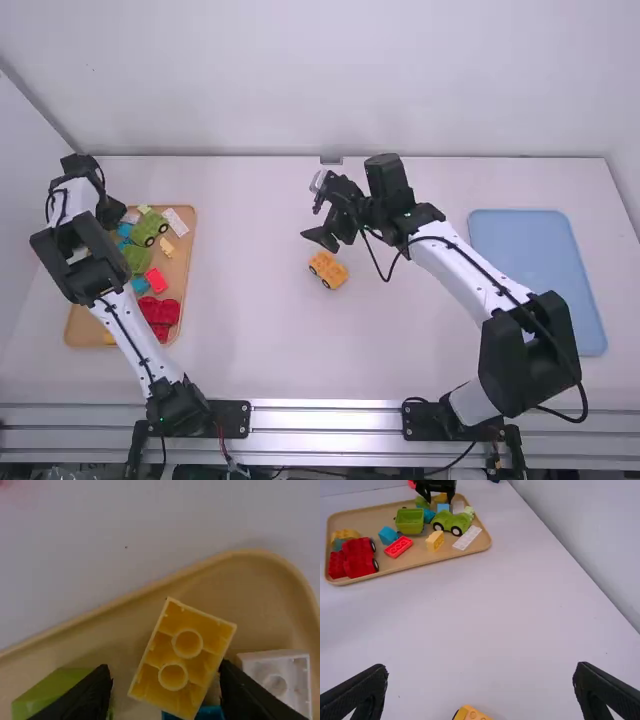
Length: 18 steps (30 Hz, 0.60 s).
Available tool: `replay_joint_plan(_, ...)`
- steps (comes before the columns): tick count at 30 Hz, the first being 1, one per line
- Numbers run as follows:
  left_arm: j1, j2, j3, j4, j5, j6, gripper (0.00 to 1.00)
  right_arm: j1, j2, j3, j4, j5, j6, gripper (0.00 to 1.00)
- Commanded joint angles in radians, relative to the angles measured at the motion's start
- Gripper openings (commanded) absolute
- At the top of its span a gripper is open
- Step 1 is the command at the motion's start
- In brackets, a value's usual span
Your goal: Assemble lego blocks to make yellow taxi
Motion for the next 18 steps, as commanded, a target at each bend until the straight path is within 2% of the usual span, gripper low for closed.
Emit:
replay_joint_plan(1,0.007,0.024,-0.004,-0.009,0.051,0.086,0.68,-0.003,0.003,0.030,0.002,-0.002,-0.001,0.99)
replay_joint_plan(8,0.008,0.024,-0.003,-0.014,0.005,0.109,0.66,-0.003,0.003,0.030,-0.002,-0.002,0.000,0.99)
replay_joint_plan(13,0.009,0.024,-0.004,-0.002,0.012,0.231,0.59,-0.003,0.003,0.029,-0.004,-0.002,0.000,0.99)
replay_joint_plan(18,0.010,0.024,-0.005,-0.005,-0.015,0.244,0.61,-0.003,0.003,0.029,-0.004,-0.002,-0.001,0.99)
